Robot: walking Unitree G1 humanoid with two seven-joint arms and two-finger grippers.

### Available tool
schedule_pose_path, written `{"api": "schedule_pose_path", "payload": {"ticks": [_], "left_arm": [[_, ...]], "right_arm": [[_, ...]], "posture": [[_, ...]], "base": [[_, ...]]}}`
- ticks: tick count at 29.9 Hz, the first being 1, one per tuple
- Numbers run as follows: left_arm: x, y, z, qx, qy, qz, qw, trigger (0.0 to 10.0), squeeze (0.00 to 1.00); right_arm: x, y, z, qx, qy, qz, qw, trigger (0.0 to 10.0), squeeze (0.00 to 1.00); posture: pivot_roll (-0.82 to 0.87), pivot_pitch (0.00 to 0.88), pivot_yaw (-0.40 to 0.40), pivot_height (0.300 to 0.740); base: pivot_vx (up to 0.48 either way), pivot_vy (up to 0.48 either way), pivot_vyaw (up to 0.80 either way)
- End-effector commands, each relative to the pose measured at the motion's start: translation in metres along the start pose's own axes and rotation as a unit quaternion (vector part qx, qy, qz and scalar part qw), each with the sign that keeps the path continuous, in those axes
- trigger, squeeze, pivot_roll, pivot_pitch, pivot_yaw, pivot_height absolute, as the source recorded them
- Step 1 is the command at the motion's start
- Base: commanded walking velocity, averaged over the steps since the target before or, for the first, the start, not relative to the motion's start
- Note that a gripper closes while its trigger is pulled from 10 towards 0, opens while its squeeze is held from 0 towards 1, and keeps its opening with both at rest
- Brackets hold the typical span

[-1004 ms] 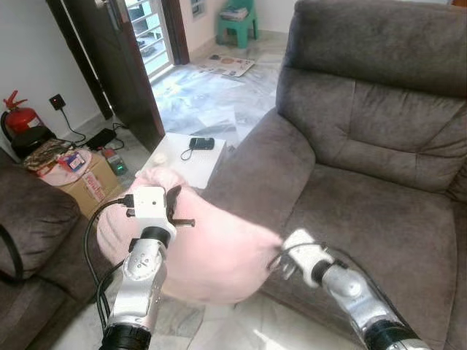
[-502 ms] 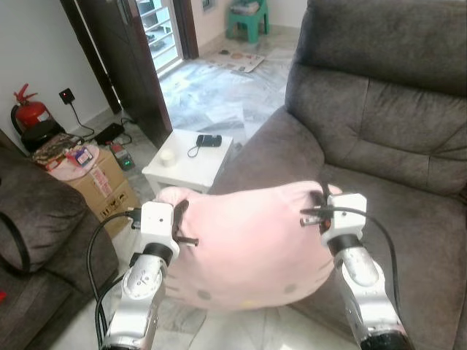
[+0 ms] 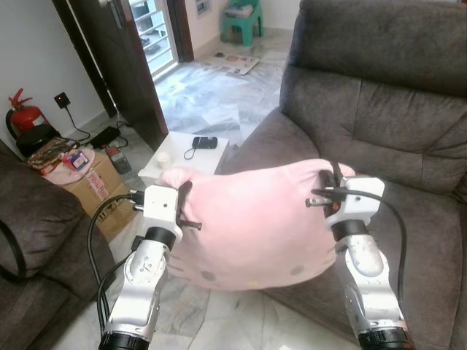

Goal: Move the pillow to the sofa from floor

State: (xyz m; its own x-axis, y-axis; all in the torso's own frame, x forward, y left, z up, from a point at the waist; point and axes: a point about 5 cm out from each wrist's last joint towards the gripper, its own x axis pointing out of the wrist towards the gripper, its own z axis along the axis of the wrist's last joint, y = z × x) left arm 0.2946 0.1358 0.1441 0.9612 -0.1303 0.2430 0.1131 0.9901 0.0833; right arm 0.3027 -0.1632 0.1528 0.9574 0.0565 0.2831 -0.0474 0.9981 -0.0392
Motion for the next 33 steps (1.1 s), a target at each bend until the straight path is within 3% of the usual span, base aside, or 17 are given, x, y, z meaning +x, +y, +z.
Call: {"api": "schedule_pose_path", "payload": {"ticks": [1, 4, 12, 25, 33], "left_arm": [[0.0042, 0.0095, 0.0179, 0.003, -0.038, 0.025, 0.999, 10.0, 0.00], [0.0063, 0.0021, 0.0167, -0.001, -0.036, 0.014, 0.999, 10.0, 0.00], [0.0051, 0.0010, 0.0142, 0.005, -0.029, 0.014, 0.999, 10.0, 0.00], [0.0071, 0.0028, 0.0148, 0.016, -0.030, 0.018, 0.999, 10.0, 0.00], [0.0087, 0.0042, 0.0158, 0.014, -0.031, 0.023, 0.999, 10.0, 0.00]], "right_arm": [[0.0042, 0.0006, 0.0206, 0.006, -0.046, -0.006, 0.999, 10.0, 0.00], [-0.0001, 0.0032, 0.0118, 0.009, -0.024, -0.006, 1.000, 10.0, 0.00], [0.0026, 0.0017, 0.0139, 0.009, -0.020, -0.010, 1.000, 10.0, 0.00], [0.0079, 0.0053, 0.0143, 0.012, -0.018, -0.008, 1.000, 10.0, 0.00], [0.0082, 0.0078, 0.0132, 0.008, -0.014, -0.005, 1.000, 10.0, 0.00]], "posture": [[-0.06, 0.000, 0.091, 0.740], [-0.06, 0.000, 0.094, 0.740], [-0.06, 0.000, 0.094, 0.740], [-0.06, 0.004, 0.094, 0.740], [-0.06, 0.011, 0.092, 0.740]], "base": [[0.000, 0.000, 0.00], [0.000, 0.000, 0.00], [0.000, 0.000, -0.05], [0.000, 0.000, -0.78], [0.000, -0.219, -0.78]]}}
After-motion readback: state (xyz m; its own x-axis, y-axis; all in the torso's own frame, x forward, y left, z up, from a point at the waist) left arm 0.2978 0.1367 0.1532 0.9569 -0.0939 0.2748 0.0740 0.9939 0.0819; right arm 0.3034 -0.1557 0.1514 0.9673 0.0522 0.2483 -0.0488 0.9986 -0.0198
